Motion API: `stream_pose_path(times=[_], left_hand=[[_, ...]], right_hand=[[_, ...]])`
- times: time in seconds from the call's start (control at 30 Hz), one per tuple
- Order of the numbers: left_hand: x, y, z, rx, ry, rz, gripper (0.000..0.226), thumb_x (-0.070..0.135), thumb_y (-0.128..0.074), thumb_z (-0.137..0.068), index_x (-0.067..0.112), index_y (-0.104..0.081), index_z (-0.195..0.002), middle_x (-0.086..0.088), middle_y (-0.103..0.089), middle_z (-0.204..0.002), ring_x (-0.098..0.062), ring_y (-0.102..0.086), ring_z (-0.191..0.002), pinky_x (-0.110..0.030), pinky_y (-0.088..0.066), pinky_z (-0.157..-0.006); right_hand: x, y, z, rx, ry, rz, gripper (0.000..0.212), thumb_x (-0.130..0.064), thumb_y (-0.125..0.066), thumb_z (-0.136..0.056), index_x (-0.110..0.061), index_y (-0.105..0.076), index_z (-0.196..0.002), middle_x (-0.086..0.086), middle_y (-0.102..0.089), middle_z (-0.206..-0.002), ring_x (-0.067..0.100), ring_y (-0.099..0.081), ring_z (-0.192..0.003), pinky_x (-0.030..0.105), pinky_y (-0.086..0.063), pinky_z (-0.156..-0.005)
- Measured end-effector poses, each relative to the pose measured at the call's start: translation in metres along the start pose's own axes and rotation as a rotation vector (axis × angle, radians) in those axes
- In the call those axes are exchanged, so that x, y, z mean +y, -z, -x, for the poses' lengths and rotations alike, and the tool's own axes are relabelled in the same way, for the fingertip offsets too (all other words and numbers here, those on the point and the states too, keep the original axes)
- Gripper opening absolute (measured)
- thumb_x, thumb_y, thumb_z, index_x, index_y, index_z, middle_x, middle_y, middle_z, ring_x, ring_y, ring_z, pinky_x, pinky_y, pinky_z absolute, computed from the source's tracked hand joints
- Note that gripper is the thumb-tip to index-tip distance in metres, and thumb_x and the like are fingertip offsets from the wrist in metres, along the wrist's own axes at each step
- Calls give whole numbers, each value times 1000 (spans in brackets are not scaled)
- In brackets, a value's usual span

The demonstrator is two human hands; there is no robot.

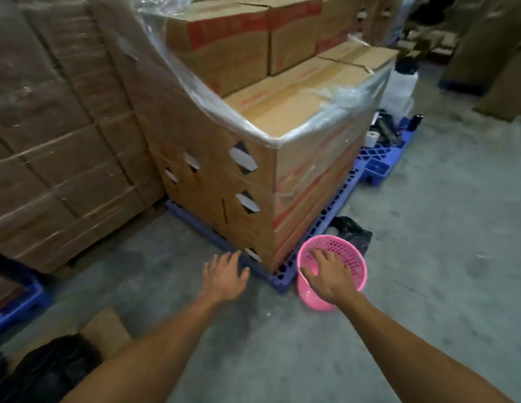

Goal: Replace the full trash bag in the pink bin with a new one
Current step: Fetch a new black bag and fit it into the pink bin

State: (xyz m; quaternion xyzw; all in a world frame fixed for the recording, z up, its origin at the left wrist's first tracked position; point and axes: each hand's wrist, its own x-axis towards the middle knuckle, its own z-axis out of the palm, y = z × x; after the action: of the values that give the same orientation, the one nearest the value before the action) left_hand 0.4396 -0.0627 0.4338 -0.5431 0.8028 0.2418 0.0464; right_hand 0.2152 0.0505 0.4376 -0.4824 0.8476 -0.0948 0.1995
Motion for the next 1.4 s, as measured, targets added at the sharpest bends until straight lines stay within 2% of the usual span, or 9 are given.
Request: stream_pose_path(times=[0.17,0.3,0.37,0.5,0.9,1.07,1.2,1.33,1.4], left_hand=[[134,-51,-20,-52,-73,-24,60,50,-43,-92,23,-37,-145,-8,-42,-152,-30,-33,-142,-50,-28,-115],[213,-75,-44,-88,-115,-56,61,56,-36,-84,23,-46,-134,-10,-53,-140,-32,-46,-131,-47,-37,-108],[242,-83,-66,-105,-121,-76,64,59,-32,-80,25,-47,-132,-9,-55,-138,-33,-49,-128,-47,-39,-106],[298,-93,-113,-145,-120,-71,64,54,-37,-85,23,-41,-140,-9,-51,-142,-33,-45,-132,-50,-35,-109],[416,-136,-269,-320,10,158,57,44,-43,-93,18,-40,-143,-14,-52,-143,-33,-53,-126,-46,-43,-105],[458,-152,-321,-319,111,252,56,40,-42,-96,10,-38,-143,-19,-52,-141,-37,-53,-124,-47,-45,-101],[480,-186,-365,-283,216,348,56,40,-39,-97,13,-34,-145,-20,-57,-132,-39,-55,-118,-45,-47,-96],[496,-250,-421,-255,326,423,45,32,-42,-98,11,-44,-138,-21,-62,-126,-37,-60,-111,-37,-48,-88],[499,-293,-452,-240,382,449,43,30,-43,-98,12,-45,-137,-19,-60,-129,-36,-59,-112,-34,-46,-84]], right_hand=[[139,49,2,-10,-103,-66,60,-53,-49,-90,-27,-42,-144,7,-47,-146,31,-46,-132,48,-41,-106],[217,84,-17,-54,-186,-72,59,-51,-48,-93,-27,-40,-146,9,-47,-146,32,-44,-133,48,-41,-106],[244,98,-37,-71,-207,-78,55,-48,-48,-93,-27,-42,-143,9,-46,-147,32,-43,-133,48,-40,-106],[289,121,-92,-126,-218,-60,53,-45,-48,-94,-25,-42,-143,10,-44,-148,33,-42,-134,48,-38,-108],[392,185,-289,-366,-141,132,52,-34,-40,-98,-26,-31,-149,12,-38,-150,36,-40,-134,48,-39,-105],[421,189,-382,-480,-45,180,54,-17,-40,-95,-23,-35,-148,16,-42,-146,39,-44,-130,49,-39,-107],[449,174,-467,-587,74,243,54,-12,-39,-92,-20,-37,-146,18,-45,-142,39,-46,-128,47,-39,-106],[489,121,-556,-644,231,243,58,-4,-46,-90,-14,-38,-147,22,-50,-139,38,-50,-125,38,-41,-102],[517,82,-595,-663,280,277,61,-5,-48,-90,-15,-35,-149,22,-50,-138,39,-51,-124,39,-41,-101]])
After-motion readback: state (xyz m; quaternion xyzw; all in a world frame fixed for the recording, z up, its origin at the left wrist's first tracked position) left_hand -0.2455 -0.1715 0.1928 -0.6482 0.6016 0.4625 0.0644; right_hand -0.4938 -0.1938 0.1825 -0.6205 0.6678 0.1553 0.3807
